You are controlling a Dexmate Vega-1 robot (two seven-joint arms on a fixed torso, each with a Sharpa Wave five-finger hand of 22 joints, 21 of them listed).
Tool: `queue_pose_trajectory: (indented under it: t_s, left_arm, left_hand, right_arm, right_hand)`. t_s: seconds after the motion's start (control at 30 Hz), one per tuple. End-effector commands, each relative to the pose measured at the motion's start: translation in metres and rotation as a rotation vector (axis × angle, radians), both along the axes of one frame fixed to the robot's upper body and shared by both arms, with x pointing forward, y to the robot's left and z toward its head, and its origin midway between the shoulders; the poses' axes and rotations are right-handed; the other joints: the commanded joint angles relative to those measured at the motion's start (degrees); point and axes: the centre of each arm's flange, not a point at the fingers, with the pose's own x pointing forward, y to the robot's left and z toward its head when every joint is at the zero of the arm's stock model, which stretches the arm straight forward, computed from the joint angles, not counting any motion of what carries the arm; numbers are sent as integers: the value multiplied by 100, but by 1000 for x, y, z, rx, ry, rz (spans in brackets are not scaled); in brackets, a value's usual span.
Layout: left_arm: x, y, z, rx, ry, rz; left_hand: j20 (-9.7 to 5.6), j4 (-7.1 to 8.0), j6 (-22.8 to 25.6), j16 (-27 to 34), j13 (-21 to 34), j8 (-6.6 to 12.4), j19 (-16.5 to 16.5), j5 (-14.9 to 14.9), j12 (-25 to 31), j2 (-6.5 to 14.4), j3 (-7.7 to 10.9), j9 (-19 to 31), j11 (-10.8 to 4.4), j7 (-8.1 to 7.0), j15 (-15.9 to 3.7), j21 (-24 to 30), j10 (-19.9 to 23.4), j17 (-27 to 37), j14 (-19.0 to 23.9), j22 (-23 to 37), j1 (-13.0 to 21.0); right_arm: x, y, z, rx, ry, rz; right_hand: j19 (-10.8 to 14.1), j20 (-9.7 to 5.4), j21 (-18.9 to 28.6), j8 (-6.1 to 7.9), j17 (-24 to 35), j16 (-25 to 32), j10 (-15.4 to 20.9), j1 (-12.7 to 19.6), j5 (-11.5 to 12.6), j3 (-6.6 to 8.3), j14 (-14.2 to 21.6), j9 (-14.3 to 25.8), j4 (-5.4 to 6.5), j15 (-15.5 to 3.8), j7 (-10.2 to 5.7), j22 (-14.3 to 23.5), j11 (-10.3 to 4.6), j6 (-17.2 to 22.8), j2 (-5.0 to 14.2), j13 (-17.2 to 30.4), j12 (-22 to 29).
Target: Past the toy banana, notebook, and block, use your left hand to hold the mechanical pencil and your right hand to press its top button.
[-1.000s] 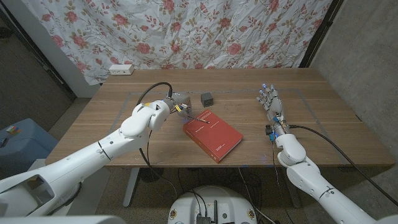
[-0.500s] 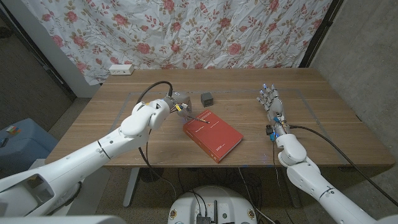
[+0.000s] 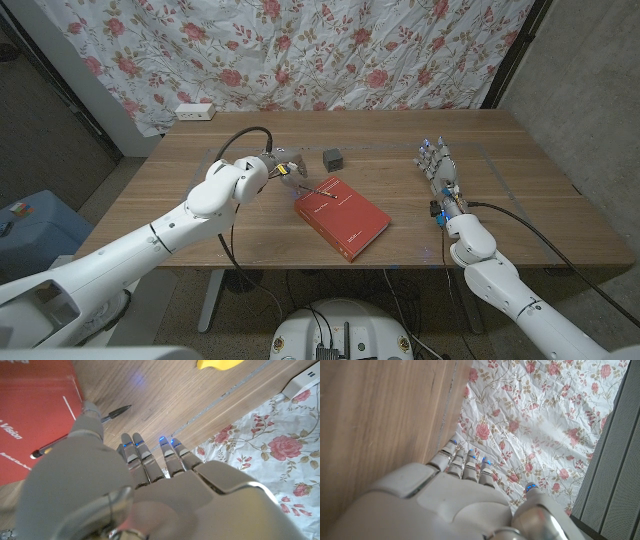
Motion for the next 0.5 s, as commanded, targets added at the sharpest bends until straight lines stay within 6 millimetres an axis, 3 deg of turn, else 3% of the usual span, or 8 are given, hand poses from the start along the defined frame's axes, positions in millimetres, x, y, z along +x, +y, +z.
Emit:
queue_pose_trajectory:
  t_s: [0.03, 0.23, 0.5]
  left_arm:
    - [-6, 15, 3, -71, 35, -21]
    - [-9, 25, 4, -146, 25, -49]
    - [-12, 41, 4, -270, 4, -66]
  left_hand:
    - [-275, 151, -206, 15, 19, 9, -41, 7, -13, 151, -18, 15, 6, 83, -845, 26, -215, -3, -119, 9, -341]
    - [-261, 240, -410, 12, 17, 7, -92, 22, -11, 269, -46, 11, 19, 129, -815, 23, -459, -7, -206, 8, -615]
    - [-235, 268, -475, 1, 16, 21, -123, 26, -14, 343, -48, 7, 42, 168, -738, 22, -624, -14, -279, 8, -749]
  right_arm:
    - [4, -2, 4, 5, 20, 5]
    - [6, -2, 6, 22, 39, 15]
    - [7, 2, 10, 3, 27, 21]
  right_hand:
    - [30, -81, 8, 43, 4, 3, 32, -10, 1, 2, 43, 6, 40, -71, 238, 7, -85, 86, -27, 4, 5]
    - [44, -114, 8, 75, 1, 7, 63, -17, 0, 0, 60, 5, 47, -118, 360, 6, -99, 177, -26, 1, 14]
    - [57, -131, 9, 62, 0, 9, 83, -26, 0, -4, 75, 4, 55, -132, 281, 6, -103, 165, -24, -1, 17]
